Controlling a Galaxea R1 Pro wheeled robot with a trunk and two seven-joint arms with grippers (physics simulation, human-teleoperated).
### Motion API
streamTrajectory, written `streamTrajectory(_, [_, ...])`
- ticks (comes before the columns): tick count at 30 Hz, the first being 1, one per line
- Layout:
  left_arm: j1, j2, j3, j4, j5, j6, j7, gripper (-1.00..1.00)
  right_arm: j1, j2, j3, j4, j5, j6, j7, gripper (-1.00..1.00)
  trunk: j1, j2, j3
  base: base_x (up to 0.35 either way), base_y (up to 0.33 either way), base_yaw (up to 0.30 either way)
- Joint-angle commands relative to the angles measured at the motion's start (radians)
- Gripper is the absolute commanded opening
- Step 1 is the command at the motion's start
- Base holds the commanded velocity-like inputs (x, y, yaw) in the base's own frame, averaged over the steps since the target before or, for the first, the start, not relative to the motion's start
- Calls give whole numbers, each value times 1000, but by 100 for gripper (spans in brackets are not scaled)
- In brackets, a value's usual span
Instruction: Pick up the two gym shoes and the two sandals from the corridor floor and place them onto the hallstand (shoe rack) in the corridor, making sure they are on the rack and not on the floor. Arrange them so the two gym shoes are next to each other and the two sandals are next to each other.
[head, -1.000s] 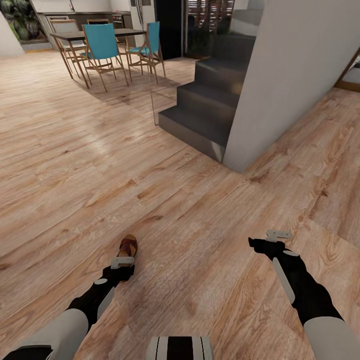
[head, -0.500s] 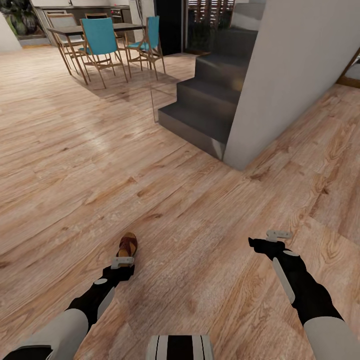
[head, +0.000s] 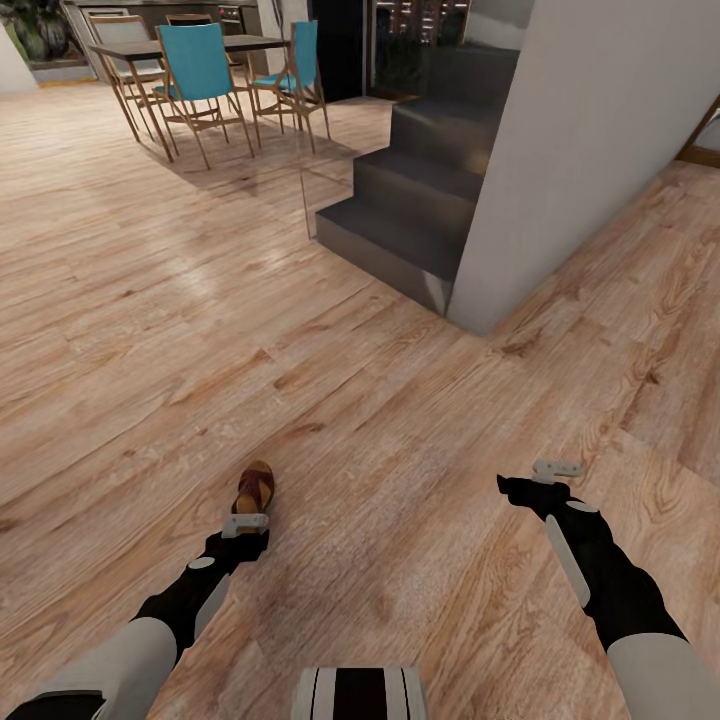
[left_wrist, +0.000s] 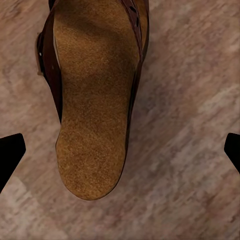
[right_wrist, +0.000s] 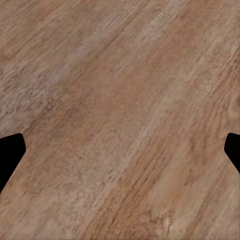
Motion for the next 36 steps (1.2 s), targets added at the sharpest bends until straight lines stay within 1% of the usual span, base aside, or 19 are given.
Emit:
streamTrajectory(1, [0,0,2,0,0,-2,1,100,0,0,1,-1,-10,4,-5,100,0,0,-1,0,0,0])
streamTrajectory(4, [0,0,2,0,0,-2,1,100,0,0,1,-1,-10,4,-5,100,0,0,-1,0,0,0])
streamTrajectory(7, [0,0,2,0,0,-2,1,100,0,0,1,-1,-10,4,-5,100,1,-1,-12,0,0,0])
streamTrajectory(16, [0,0,2,-1,0,-2,1,100,0,0,1,-1,-10,4,-5,100,1,-1,-12,0,0,0])
streamTrajectory(20, [0,0,2,-1,0,-2,1,100,0,0,1,-1,-10,4,-5,100,3,-2,-28,0,0,0])
streamTrajectory(36, [0,0,2,-1,0,-3,1,100,0,0,1,-1,-10,4,-5,100,3,-2,-28,7,0,0])
